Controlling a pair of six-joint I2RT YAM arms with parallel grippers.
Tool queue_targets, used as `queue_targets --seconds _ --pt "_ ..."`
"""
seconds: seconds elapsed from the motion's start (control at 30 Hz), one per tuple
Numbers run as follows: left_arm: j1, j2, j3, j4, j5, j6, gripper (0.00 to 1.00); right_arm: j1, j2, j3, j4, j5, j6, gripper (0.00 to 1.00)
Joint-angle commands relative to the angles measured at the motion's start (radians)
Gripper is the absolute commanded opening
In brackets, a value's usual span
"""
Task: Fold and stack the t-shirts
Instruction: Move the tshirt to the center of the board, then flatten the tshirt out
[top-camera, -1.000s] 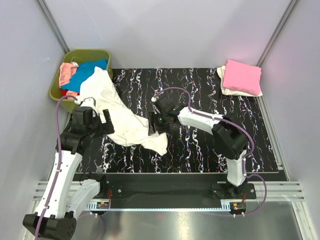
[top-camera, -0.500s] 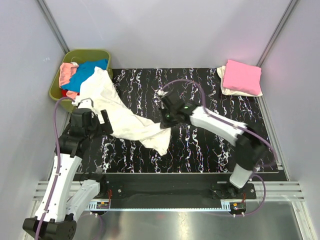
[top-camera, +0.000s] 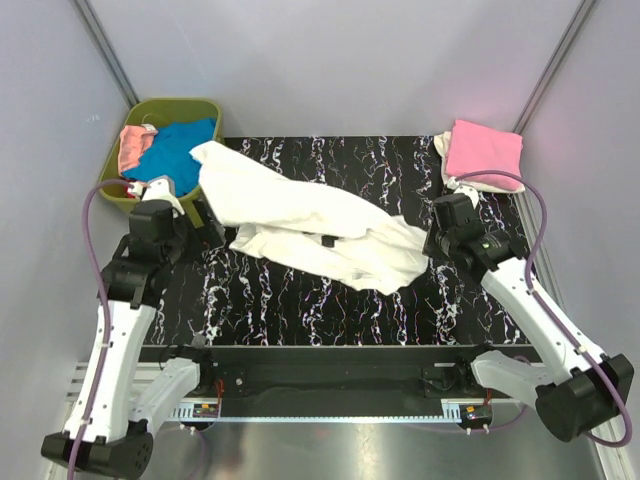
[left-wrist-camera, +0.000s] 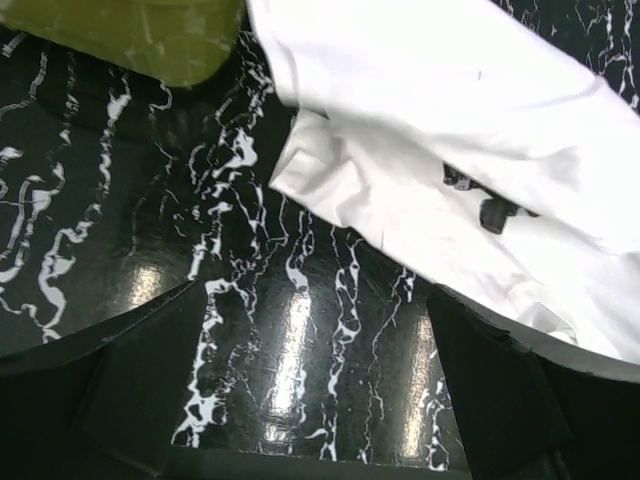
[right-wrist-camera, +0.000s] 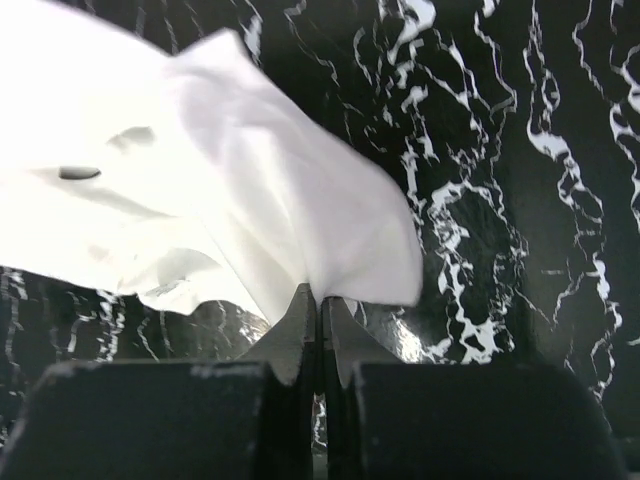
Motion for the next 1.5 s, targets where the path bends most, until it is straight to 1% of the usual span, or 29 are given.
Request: queue_targets --seconds 0.0,0.1,0.13,0.2,0.23,0.37,0.4,0.47,0.5,0.57,0.63,0.67,0.73,0.83,1.03,1.2,1.47 --pt "0.004 0.041 -0.026 0.070 0.076 -0.045 0.99 -0.004 0.025 -0.006 -0.039 0.049 0.026 0.00" --pt "0.003 0.060 -0.090 0.111 0.110 -0.076 0.99 -0.002 0.034 -0.016 -0.036 0.049 0.037 0.00" --pt "0.003 0.066 -0.107 0.122 0.145 -0.093 0.99 -0.004 0.034 -0.021 -0.035 0.052 0.038 0.00" --pt "0.000 0.092 -0.142 0.156 0.165 -0.107 0.97 -0.004 0.034 -0.021 -0.045 0.090 0.046 0.00" --pt "-0.003 0.106 -0.150 0.163 0.173 -0.119 0.93 -0.007 0.033 -0.016 -0.050 0.101 0.046 0.00" --pt "-0.066 0.179 -0.161 0.197 0.138 -0.145 0.89 -0.028 0.020 -0.016 -0.067 0.141 0.044 0.00" --pt "-0.096 0.217 -0.159 0.217 0.129 -0.151 0.89 -0.031 0.014 -0.016 -0.065 0.142 0.043 0.00" --pt "-0.117 0.264 -0.152 0.239 0.118 -0.162 0.88 -0.042 0.011 -0.025 -0.059 0.135 0.040 0.00" --pt "-0.120 0.308 -0.150 0.269 0.119 -0.166 0.85 -0.050 0.010 -0.029 -0.055 0.116 0.037 0.00" --pt "-0.120 0.357 -0.138 0.303 0.118 -0.179 0.81 -0.054 0.011 -0.041 -0.039 0.093 0.034 0.00" --pt "-0.120 0.437 -0.112 0.366 0.118 -0.183 0.73 -0.058 0.017 -0.050 -0.027 0.054 0.031 0.00" --pt "-0.120 0.464 -0.104 0.366 0.118 -0.185 0.73 -0.059 0.017 -0.049 -0.027 0.053 0.031 0.00" --pt "-0.121 0.549 -0.081 0.398 0.118 -0.185 0.69 -0.061 0.028 -0.038 -0.026 0.037 0.038 0.00" --pt "-0.120 0.659 -0.026 0.411 0.075 -0.179 0.63 -0.062 0.043 -0.027 -0.009 0.003 0.041 0.00" --pt "-0.108 0.823 0.080 0.424 0.023 -0.137 0.59 -0.061 0.076 -0.039 0.020 -0.060 0.038 0.00" --pt "-0.057 0.915 0.127 0.441 0.049 -0.119 0.57 -0.061 0.082 -0.061 0.043 -0.097 0.043 0.00" --pt "-0.048 0.968 0.123 0.469 0.073 -0.116 0.56 -0.061 0.111 -0.070 0.062 -0.108 0.037 0.00"
